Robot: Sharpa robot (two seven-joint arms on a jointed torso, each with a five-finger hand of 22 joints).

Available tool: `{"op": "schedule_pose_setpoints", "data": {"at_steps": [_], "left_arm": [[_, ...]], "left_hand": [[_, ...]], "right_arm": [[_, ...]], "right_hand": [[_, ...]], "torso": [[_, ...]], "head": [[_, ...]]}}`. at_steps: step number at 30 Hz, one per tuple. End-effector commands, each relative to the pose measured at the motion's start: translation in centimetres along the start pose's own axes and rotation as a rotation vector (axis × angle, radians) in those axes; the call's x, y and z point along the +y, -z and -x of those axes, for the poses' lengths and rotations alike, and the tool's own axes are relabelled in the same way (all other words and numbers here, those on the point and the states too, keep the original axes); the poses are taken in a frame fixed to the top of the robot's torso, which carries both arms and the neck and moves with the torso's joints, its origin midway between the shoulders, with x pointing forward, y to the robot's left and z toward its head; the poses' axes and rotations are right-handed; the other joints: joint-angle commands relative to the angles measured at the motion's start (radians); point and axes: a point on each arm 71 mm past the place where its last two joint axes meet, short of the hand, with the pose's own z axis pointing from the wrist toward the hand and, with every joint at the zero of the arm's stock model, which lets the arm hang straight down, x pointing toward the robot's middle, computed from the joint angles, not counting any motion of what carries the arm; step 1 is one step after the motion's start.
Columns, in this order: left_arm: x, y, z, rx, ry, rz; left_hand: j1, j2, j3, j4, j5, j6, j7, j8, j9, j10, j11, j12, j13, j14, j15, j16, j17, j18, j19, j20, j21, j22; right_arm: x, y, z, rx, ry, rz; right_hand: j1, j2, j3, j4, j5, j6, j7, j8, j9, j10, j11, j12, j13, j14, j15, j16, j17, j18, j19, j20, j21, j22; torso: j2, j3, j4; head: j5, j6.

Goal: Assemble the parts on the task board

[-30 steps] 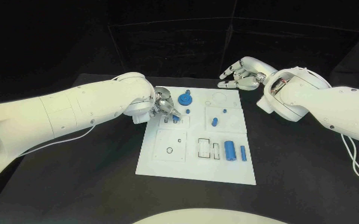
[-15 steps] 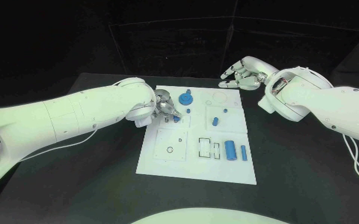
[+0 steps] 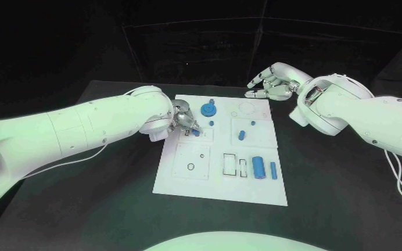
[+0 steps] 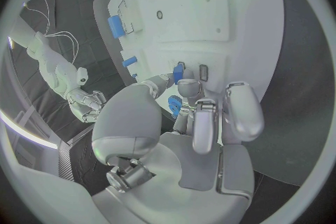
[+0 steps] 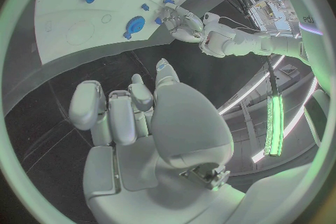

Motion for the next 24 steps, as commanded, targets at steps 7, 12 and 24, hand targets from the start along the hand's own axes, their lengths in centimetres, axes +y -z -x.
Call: {"op": "schedule_pose_setpoints", "data": {"at_steps": [7, 12, 24], "left_arm": [[0.39, 0.15, 0.02, 0.013, -0.051, 0.007], [0.39, 0.17, -0.05, 0.021, -0.059, 0.008], [-0.08, 0.0, -0.23, 0.03, -0.067, 0.001]], "left_hand": [[-0.01, -0.008, 0.176, -0.171, 0.036, -0.011, -0.011, 0.016, 0.008, 0.007, -0.003, 0.01, -0.001, 0.103, -0.007, 0.003, 0.258, -0.006, 0.004, -0.006, -0.004, 0.001], [-0.011, -0.009, 0.176, -0.17, 0.038, -0.011, -0.012, 0.017, 0.008, 0.008, -0.003, 0.012, 0.002, 0.103, -0.008, 0.003, 0.258, -0.006, 0.004, -0.007, -0.003, 0.003], [-0.021, -0.011, 0.169, -0.161, 0.041, -0.008, -0.015, 0.024, 0.012, 0.013, -0.005, 0.017, 0.004, 0.104, -0.009, 0.004, 0.26, -0.007, 0.005, -0.007, -0.001, 0.007]], "right_arm": [[0.11, -0.05, 0.0, 0.01, 0.001, 0.002], [0.11, -0.06, -0.02, 0.01, 0.002, 0.002], [0.22, -0.14, -0.09, 0.012, 0.002, 0.004]], "right_hand": [[0.009, 0.003, -0.006, -0.002, 0.007, -0.009, 0.001, 0.006, -0.001, -0.005, 0.0, -0.003, -0.001, 0.033, -0.006, -0.006, -0.002, 0.014, -0.008, 0.001, -0.007, -0.001], [0.009, 0.003, -0.006, -0.002, 0.007, -0.009, 0.001, 0.006, -0.001, -0.005, 0.0, -0.003, -0.001, 0.033, -0.006, -0.006, -0.002, 0.014, -0.008, 0.001, -0.007, -0.001], [0.009, 0.004, -0.008, -0.001, 0.008, -0.009, 0.001, 0.006, -0.001, -0.006, 0.0, -0.004, -0.002, 0.033, -0.006, -0.007, -0.003, 0.014, -0.01, 0.001, -0.008, -0.003]], "torso": [[-0.001, -0.0001, 0.0002], [0.0, 0.0007, -0.0002], [0.001, 0.0011, -0.001]], "head": [[0.004, -0.004], [0.003, -0.004], [0.003, -0.006]]}}
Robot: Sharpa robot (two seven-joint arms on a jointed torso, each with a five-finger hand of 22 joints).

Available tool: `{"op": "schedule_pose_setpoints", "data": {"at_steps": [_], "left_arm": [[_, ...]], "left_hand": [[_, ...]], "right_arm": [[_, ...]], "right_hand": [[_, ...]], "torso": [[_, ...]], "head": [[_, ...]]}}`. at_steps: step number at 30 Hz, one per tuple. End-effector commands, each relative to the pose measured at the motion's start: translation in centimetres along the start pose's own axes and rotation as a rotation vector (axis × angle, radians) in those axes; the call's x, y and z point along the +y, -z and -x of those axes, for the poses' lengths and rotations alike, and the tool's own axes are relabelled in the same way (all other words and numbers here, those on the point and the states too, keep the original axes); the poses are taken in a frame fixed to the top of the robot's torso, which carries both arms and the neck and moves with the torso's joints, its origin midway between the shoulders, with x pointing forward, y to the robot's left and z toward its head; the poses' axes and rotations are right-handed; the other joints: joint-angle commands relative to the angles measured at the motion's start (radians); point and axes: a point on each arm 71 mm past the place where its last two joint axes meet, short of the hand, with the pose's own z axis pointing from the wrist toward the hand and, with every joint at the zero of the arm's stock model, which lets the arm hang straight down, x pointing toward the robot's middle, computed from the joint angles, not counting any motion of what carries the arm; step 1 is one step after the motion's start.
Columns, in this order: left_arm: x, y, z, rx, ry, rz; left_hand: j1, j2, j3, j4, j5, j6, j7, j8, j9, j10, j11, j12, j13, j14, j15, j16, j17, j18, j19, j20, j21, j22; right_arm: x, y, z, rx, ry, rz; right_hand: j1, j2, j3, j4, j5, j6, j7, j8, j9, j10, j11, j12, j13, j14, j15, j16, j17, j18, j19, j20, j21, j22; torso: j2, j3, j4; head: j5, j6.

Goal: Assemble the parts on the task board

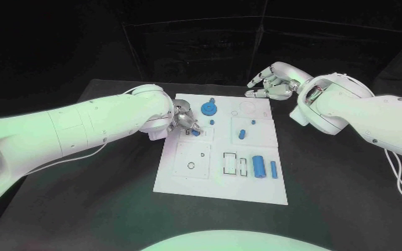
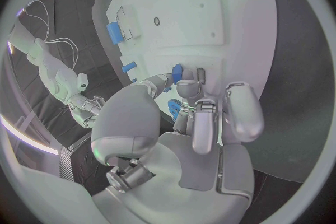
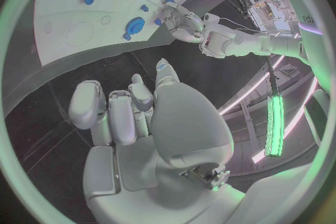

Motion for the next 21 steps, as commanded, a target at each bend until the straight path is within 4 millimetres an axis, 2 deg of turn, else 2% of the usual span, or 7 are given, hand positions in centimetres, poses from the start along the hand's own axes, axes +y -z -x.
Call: {"op": "schedule_pose_setpoints", "data": {"at_steps": [1, 13, 21], "left_arm": [[-0.03, -0.09, -0.11, 0.01, -0.02, 0.002], [-0.2, 0.02, 0.1, -0.034, 0.006, -0.009], [-0.23, 0.35, 0.15, -0.063, 0.027, -0.026]], "left_hand": [[-0.003, 0.004, 0.168, -0.159, 0.003, 0.001, -0.006, 0.006, -0.001, 0.009, -0.001, 0.004, 0.002, 0.103, -0.008, 0.004, 0.26, -0.007, 0.003, -0.006, -0.001, 0.002], [-0.004, 0.009, 0.167, -0.155, 0.004, 0.001, -0.007, 0.009, 0.0, 0.012, -0.003, 0.008, 0.005, 0.103, -0.009, 0.005, 0.261, -0.007, 0.005, -0.006, 0.001, 0.006], [0.0, 0.009, 0.169, -0.157, 0.005, 0.002, -0.009, 0.011, 0.001, 0.017, -0.004, 0.013, 0.01, 0.103, -0.01, 0.005, 0.262, -0.008, 0.007, -0.007, 0.005, 0.013]], "right_arm": [[0.13, -0.05, 0.05, 0.003, 0.001, 0.004], [0.17, -0.13, 0.02, 0.002, 0.001, 0.006], [0.11, -0.14, 0.04, 0.001, 0.002, 0.006]], "right_hand": [[0.009, 0.004, -0.008, -0.001, 0.003, -0.009, 0.001, 0.006, -0.001, -0.006, 0.0, -0.004, -0.001, 0.033, -0.006, -0.007, -0.001, 0.014, -0.006, -0.003, -0.003, -0.001], [0.009, 0.004, -0.008, -0.001, 0.003, -0.009, 0.001, 0.006, -0.001, -0.006, 0.0, -0.004, -0.001, 0.033, -0.006, -0.007, -0.001, 0.014, -0.006, -0.003, -0.003, -0.001], [0.009, 0.004, -0.008, -0.001, 0.003, -0.009, 0.001, 0.006, -0.001, -0.006, 0.0, -0.004, -0.001, 0.033, -0.006, -0.007, -0.001, 0.014, -0.006, -0.003, -0.003, -0.001]], "torso": [[0.001, 0.0, -0.0007], [0.0, -0.0013, 0.0009], [-0.001, -0.0006, 0.0018]], "head": [[0.0, -0.001], [-0.002, -0.001], [-0.001, -0.002]]}}
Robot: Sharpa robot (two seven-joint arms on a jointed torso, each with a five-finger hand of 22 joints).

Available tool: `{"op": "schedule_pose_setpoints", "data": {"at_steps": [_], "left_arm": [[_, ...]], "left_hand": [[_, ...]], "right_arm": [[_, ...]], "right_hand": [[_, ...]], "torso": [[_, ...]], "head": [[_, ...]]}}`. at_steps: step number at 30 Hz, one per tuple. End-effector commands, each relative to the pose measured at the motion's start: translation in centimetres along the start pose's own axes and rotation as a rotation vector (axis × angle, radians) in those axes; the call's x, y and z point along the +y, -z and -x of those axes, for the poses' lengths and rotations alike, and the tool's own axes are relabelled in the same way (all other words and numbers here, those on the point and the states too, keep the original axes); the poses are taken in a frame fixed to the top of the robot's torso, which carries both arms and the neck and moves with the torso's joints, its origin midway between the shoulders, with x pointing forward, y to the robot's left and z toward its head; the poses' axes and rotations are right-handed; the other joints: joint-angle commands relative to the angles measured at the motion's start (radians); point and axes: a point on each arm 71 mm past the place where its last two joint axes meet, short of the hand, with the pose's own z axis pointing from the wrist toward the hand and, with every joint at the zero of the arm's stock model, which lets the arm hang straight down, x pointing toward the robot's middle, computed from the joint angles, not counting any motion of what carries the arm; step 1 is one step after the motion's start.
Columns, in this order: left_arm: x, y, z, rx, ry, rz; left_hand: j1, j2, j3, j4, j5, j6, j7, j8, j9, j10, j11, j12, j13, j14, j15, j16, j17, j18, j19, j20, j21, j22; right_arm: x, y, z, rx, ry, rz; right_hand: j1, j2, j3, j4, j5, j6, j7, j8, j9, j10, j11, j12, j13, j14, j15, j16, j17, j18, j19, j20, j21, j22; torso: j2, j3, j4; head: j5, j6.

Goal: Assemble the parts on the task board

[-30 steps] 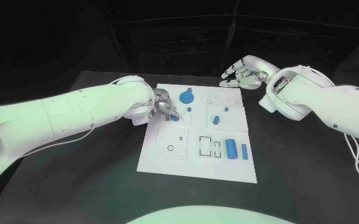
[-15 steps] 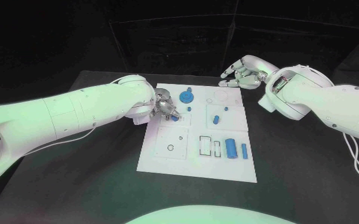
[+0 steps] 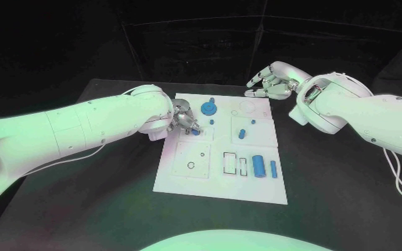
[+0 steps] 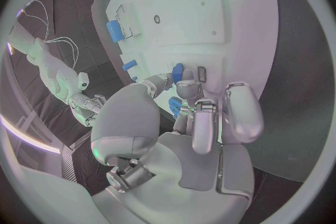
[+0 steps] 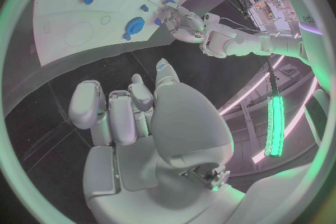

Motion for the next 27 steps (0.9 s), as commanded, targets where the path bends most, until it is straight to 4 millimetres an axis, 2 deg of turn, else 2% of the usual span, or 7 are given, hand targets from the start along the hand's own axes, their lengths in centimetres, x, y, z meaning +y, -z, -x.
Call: {"op": "schedule_pose_setpoints", "data": {"at_steps": [1, 11, 18, 27], "left_arm": [[-0.27, 0.13, 0.24, -0.04, 0.02, -0.023], [-0.55, 0.31, 0.37, -0.086, 0.053, -0.046], [-0.44, 0.18, 0.44, -0.1, 0.062, -0.043], [-0.33, -0.06, 0.13, -0.087, 0.027, -0.029]], "left_hand": [[0.001, 0.01, 0.153, -0.147, 0.006, 0.001, -0.008, 0.003, 0.002, 0.006, -0.001, 0.007, 0.001, 0.106, -0.007, 0.005, 0.262, -0.008, 0.003, -0.004, 0.005, 0.001], [0.005, 0.007, 0.156, -0.151, 0.007, 0.003, -0.01, 0.006, 0.003, 0.007, -0.002, 0.007, -0.001, 0.106, -0.009, 0.005, 0.262, -0.009, 0.005, -0.005, 0.008, 0.006], [0.007, 0.007, 0.157, -0.152, 0.007, 0.004, -0.01, 0.007, 0.003, 0.008, -0.003, 0.007, 0.0, 0.106, -0.009, 0.006, 0.262, -0.009, 0.005, -0.005, 0.008, 0.007], [0.007, 0.007, 0.157, -0.152, 0.007, 0.004, -0.01, 0.007, 0.003, 0.008, -0.003, 0.006, -0.002, 0.106, -0.009, 0.005, 0.262, -0.01, 0.006, -0.005, 0.01, 0.009]], "right_arm": [[0.09, -0.05, 0.08, 0.001, 0.001, 0.006], [0.06, -0.09, 0.08, 0.002, 0.002, 0.006], [0.11, -0.17, 0.03, 0.003, 0.002, 0.007], [0.09, -0.21, 0.0, 0.006, 0.002, 0.005]], "right_hand": [[0.009, 0.004, -0.008, -0.001, 0.003, -0.009, 0.001, 0.006, -0.001, -0.006, 0.0, -0.004, -0.001, 0.033, -0.006, -0.007, -0.001, 0.014, -0.006, -0.003, -0.002, -0.001], [0.009, 0.004, -0.008, -0.001, 0.003, -0.009, 0.001, 0.006, -0.001, -0.006, 0.0, -0.004, -0.001, 0.033, -0.006, -0.007, -0.001, 0.014, -0.006, -0.003, -0.002, -0.001], [0.009, 0.004, -0.008, -0.001, 0.003, -0.009, 0.001, 0.006, -0.001, -0.006, 0.0, -0.004, -0.001, 0.033, -0.006, -0.007, -0.001, 0.014, -0.006, -0.003, -0.002, -0.001], [0.009, 0.004, -0.008, -0.001, 0.003, -0.009, 0.001, 0.006, -0.001, -0.006, 0.0, -0.004, -0.001, 0.033, -0.006, -0.007, -0.001, 0.014, -0.006, -0.003, -0.002, -0.001]], "torso": [[0.0, 0.0007, 0.0003], [0.001, 0.0001, 0.0001], [0.0, 0.0013, -0.0021], [0.001, 0.0003, -0.0009]], "head": [[0.002, 0.0], [0.003, -0.004], [0.005, -0.005], [0.003, -0.008]]}}
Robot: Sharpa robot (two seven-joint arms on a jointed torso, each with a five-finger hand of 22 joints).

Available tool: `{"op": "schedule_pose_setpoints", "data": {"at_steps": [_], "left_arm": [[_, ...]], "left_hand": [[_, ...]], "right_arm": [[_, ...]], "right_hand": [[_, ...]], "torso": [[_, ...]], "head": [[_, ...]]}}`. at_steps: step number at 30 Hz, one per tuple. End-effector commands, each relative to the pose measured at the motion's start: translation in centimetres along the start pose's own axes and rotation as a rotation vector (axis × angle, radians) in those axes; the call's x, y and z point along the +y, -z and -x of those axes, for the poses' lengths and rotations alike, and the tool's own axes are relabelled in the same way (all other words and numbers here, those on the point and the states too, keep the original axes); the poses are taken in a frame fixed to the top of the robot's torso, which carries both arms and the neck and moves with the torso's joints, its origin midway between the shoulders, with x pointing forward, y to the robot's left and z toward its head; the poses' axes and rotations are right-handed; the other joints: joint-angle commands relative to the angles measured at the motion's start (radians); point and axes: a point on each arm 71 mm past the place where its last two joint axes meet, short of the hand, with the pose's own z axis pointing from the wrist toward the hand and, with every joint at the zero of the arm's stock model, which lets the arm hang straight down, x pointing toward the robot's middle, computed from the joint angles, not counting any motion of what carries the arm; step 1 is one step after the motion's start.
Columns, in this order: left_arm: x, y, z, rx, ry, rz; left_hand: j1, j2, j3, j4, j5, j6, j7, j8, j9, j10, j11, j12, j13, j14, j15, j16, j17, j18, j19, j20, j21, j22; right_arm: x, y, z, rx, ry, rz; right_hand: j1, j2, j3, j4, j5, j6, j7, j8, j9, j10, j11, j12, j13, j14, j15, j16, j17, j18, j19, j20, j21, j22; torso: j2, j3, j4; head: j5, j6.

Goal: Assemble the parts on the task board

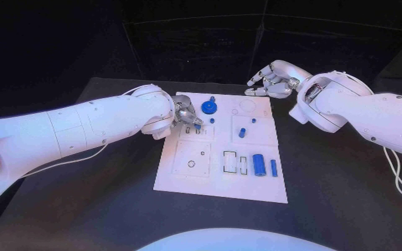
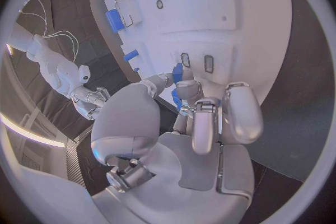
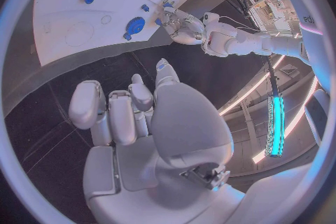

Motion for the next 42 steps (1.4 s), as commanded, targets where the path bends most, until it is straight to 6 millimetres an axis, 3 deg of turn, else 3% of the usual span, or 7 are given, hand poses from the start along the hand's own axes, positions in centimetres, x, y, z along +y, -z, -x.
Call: {"op": "schedule_pose_setpoints", "data": {"at_steps": [1, 33, 42], "left_arm": [[-0.1, 0.0, 0.0, -0.004, -0.023, -0.004], [0.2, -0.2, -0.9, 0.082, -0.093, 0.018], [0.2, -0.1, -1.0, 0.087, -0.103, 0.017]], "left_hand": [[0.004, 0.003, 0.157, -0.152, 0.004, 0.0, -0.008, 0.004, 0.001, 0.006, -0.002, 0.001, -0.002, 0.104, -0.005, 0.005, 0.262, -0.01, 0.002, -0.002, 0.006, 0.002], [0.006, -0.002, 0.157, -0.155, 0.003, 0.0, -0.008, 0.005, 0.001, 0.005, -0.002, 0.0, -0.005, 0.103, -0.005, 0.005, 0.261, -0.009, 0.002, -0.002, 0.004, -0.002], [0.006, -0.003, 0.157, -0.156, 0.003, 0.0, -0.008, 0.005, 0.001, 0.005, -0.002, -0.001, -0.007, 0.103, -0.005, 0.005, 0.261, -0.01, 0.002, -0.002, 0.005, 0.0]], "right_arm": [[0.1, 0.0, 0.0, 0.006, 0.002, 0.006], [-0.1, -0.1, 0.0, 0.015, 0.004, -0.001], [-0.1, -0.2, 0.0, 0.017, 0.004, -0.002]], "right_hand": [[0.009, 0.004, -0.008, 0.0, 0.003, -0.009, 0.001, 0.006, -0.002, -0.007, 0.0, -0.004, -0.001, 0.033, -0.006, -0.007, -0.001, 0.014, -0.006, -0.003, -0.003, -0.002], [0.009, 0.006, -0.009, 0.001, 0.004, -0.01, 0.001, 0.007, -0.002, -0.007, 0.0, -0.004, -0.002, 0.033, -0.006, -0.008, -0.001, 0.014, -0.007, -0.003, -0.004, -0.003], [0.009, 0.006, -0.009, 0.001, 0.004, -0.01, 0.001, 0.007, -0.002, -0.007, 0.0, -0.004, -0.002, 0.033, -0.006, -0.008, -0.001, 0.014, -0.007, -0.003, -0.004, -0.003]], "torso": [[0.0, 0.0001, 0.0003], [0.0, -0.0004, 0.0014], [-0.001, -0.0009, 0.0014]], "head": [[0.0, -0.001], [-0.004, -0.004], [0.002, -0.005]]}}
